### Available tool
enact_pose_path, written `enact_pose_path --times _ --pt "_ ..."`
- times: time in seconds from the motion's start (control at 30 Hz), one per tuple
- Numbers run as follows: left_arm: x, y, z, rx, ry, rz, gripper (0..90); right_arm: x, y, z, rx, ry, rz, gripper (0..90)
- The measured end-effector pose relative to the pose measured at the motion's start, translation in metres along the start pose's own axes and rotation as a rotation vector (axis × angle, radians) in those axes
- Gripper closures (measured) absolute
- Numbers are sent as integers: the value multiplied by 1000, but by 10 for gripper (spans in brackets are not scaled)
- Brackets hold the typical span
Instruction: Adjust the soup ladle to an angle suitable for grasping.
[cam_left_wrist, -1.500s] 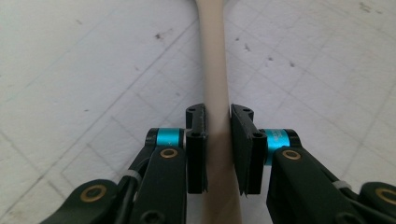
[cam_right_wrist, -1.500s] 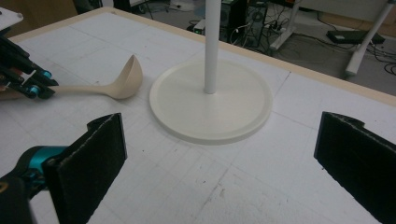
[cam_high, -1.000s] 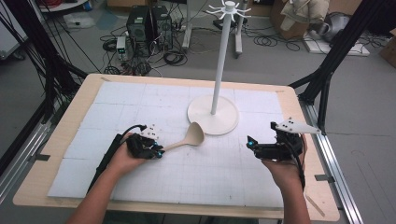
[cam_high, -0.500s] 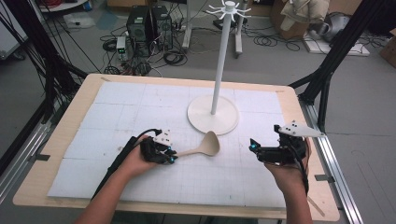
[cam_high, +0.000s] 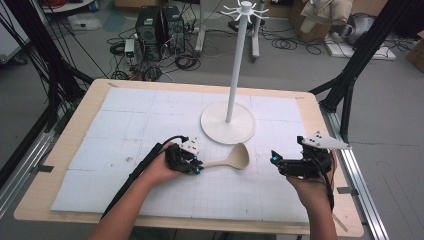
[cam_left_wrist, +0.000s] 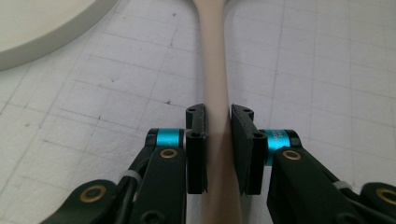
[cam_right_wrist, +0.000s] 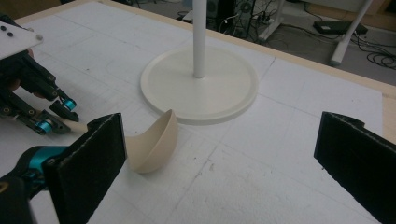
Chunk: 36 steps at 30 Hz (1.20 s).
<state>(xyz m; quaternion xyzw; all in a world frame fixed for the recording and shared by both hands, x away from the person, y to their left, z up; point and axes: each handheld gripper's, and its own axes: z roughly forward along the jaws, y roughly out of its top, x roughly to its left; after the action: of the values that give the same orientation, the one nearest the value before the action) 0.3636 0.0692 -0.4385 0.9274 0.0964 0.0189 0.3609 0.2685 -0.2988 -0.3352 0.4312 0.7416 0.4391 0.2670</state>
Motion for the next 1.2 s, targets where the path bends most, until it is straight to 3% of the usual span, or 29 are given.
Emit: enact_pose_path --times 0.07,0.1,0.17,0.37,0.4,0.47,0.53,0.57,0.6,0.63,0.73,0.83,0.97,1.2 --pt "0 0 -1 3 0 -3 749 0 0 0 1 -2 2 13" --pt "1 0 -2 -6 6 -20 659 -1 0 0 1 -4 7 13" --pt "1 -1 -3 -6 10 -38 573 -1 0 0 -1 -4 5 13" --pt "1 -3 -21 -40 38 -77 471 0 0 4 -9 4 10 13" --pt "2 -6 -32 -61 42 -99 454 1 1 4 -11 5 10 13" --pt "3 -8 -38 -82 47 -101 419 1 0 4 -22 4 8 13" --pt "6 -14 -55 -148 62 -122 398 0 -1 5 -27 7 20 13" --pt "6 -14 -55 -148 62 -122 389 0 -1 5 -27 7 20 13" --pt "9 -19 -67 -178 90 -129 363 -2 -3 6 -27 8 21 13" --pt "9 -19 -67 -178 90 -129 336 -2 -3 6 -27 8 21 13" --pt "9 -28 -90 -248 130 -149 301 -3 -4 7 -22 15 16 13" --pt "8 -32 -100 -271 152 -150 256 -3 -4 8 -22 20 16 13" --pt "5 -40 -118 -314 183 -173 119 -2 -3 11 -25 36 5 13" --pt "-2 -53 -140 -385 253 -206 17 -2 -2 19 -28 71 -9 13"
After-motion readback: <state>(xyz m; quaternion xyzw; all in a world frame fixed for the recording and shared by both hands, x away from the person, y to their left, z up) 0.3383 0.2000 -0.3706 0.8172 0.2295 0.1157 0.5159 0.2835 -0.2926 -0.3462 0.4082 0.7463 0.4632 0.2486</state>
